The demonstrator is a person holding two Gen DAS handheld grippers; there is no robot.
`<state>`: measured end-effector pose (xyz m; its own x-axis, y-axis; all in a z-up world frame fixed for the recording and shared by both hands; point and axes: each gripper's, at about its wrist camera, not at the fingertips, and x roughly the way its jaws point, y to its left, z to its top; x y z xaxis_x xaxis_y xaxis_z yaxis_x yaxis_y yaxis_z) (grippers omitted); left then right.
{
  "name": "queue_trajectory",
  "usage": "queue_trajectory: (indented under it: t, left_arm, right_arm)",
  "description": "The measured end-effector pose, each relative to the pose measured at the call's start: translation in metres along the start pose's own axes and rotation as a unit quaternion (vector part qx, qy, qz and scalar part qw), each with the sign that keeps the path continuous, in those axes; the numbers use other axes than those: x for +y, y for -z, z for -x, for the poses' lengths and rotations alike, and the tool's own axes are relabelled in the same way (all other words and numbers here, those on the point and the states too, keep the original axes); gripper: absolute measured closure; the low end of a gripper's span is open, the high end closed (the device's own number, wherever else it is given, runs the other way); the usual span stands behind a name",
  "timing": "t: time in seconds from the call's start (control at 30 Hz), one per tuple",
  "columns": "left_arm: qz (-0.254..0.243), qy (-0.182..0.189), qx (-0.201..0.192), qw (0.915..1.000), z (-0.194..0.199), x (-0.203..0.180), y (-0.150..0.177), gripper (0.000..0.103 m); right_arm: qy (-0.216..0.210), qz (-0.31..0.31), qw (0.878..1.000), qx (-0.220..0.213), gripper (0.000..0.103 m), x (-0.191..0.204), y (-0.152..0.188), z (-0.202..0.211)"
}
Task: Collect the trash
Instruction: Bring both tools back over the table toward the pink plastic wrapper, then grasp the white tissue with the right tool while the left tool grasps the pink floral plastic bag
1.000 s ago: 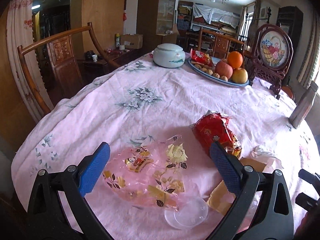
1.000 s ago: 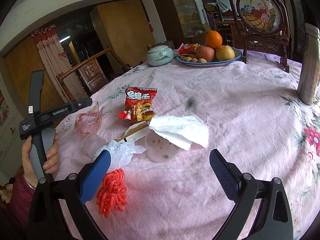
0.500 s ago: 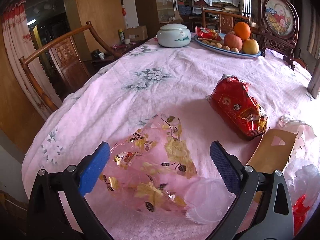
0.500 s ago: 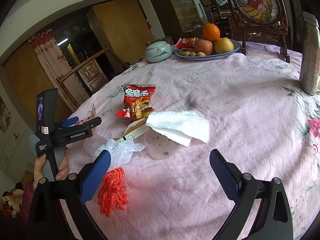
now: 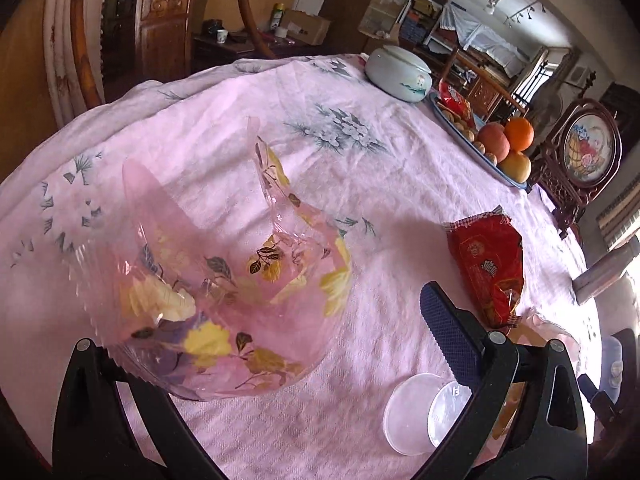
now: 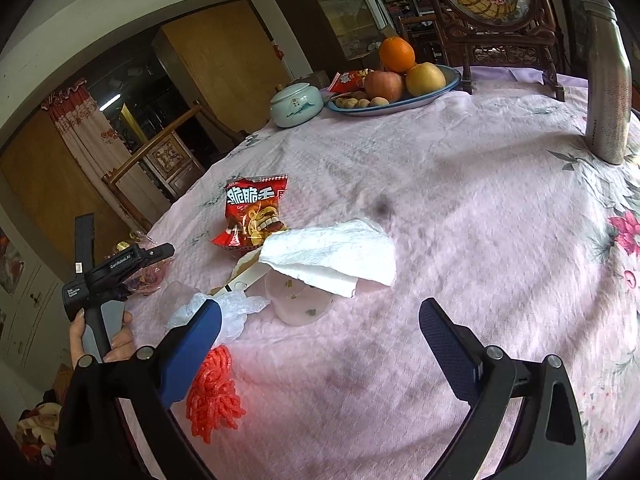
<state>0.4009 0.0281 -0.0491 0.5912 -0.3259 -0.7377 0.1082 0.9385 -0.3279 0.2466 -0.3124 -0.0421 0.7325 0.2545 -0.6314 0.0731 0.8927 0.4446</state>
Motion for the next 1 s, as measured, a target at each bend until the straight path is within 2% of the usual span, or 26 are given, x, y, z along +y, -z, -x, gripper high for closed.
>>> queue_trajectory:
  t: [0.27, 0.63, 0.8, 0.9, 0.93, 0.97, 1.0]
  left_arm:
    - [0.019, 0.019, -0.008, 0.9996, 0.004, 0.007, 0.0, 0.007]
    - [0.008, 0.01, -0.002, 0.9999, 0.002, 0.003, -0.001, 0.007]
    - [0.01, 0.011, -0.003, 0.9999, 0.002, 0.004, -0.001, 0.007]
    - [0.013, 0.014, -0.003, 0.9998, 0.002, 0.004, -0.001, 0.007]
    - [0.014, 0.016, -0.003, 0.9998, 0.002, 0.005, -0.001, 0.007]
    - [0.015, 0.017, -0.003, 0.9997, 0.002, 0.005, -0.001, 0.007]
    - [0.016, 0.018, -0.003, 0.9997, 0.002, 0.006, -0.001, 0.007]
  right_arm:
    - [0.015, -0.004, 1.0, -0.016, 0.006, -0.009, -0.009, -0.006]
    - [-0.005, -0.027, 1.0, 0.009, 0.006, 0.002, -0.045, -0.051]
    - [0.018, -0.028, 0.999, 0.027, 0.007, -0.007, -0.039, -0.069]
    - [-0.002, -0.041, 0.998, 0.053, 0.027, -0.016, -0.037, -0.079]
    - [-0.014, -0.047, 0.997, 0.063, 0.043, -0.018, -0.036, -0.082]
    - [-0.026, -0.051, 0.996, 0.071, 0.054, -0.019, -0.035, -0.086]
    - [-0.042, -0.056, 0.995, 0.071, 0.058, -0.02, -0.035, -0.086]
